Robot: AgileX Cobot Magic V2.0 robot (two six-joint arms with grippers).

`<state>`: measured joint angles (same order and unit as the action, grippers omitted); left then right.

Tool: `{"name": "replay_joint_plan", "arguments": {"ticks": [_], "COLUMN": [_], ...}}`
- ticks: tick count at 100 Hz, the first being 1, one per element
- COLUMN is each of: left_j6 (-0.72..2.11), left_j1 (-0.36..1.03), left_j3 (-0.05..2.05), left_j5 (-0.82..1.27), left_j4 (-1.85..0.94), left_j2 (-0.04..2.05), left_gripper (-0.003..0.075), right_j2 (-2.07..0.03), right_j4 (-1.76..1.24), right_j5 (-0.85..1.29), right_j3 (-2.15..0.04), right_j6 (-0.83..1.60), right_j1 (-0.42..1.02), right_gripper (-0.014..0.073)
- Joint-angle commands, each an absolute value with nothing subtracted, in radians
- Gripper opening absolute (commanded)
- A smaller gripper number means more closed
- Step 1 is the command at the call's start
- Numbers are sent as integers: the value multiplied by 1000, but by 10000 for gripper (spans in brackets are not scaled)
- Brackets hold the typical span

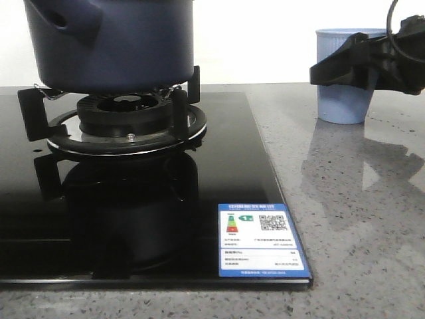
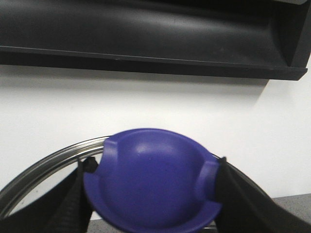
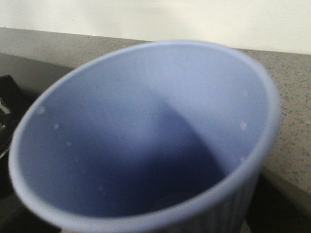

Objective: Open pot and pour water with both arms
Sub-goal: 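Open the right gripper and withdraw it from the cup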

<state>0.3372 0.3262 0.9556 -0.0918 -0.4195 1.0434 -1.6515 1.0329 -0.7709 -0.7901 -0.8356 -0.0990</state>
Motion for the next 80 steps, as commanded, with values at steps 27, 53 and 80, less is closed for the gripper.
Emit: {"name": "replay_joint_plan", "arguments": {"ticks": [27, 53, 80], "left_j6": [337, 337, 337], "left_j1": [322, 396, 499], "left_j3": [994, 994, 994], "left_j5": [-198, -200, -227], "left_j4": [-413, -405, -393], "left_j2": [1019, 1021, 1079], "left_gripper": [358, 358, 358], "right_j2": [-1491, -1472, -1472], "right_j4": [1380, 1623, 1670], "right_j5": [-836, -921, -1226], "right_j3": [-812, -812, -812], "right_j6": [-1172, -1407, -1509], "right_j1": [-221, -315, -476], "right_gripper": [592, 592, 592]}}
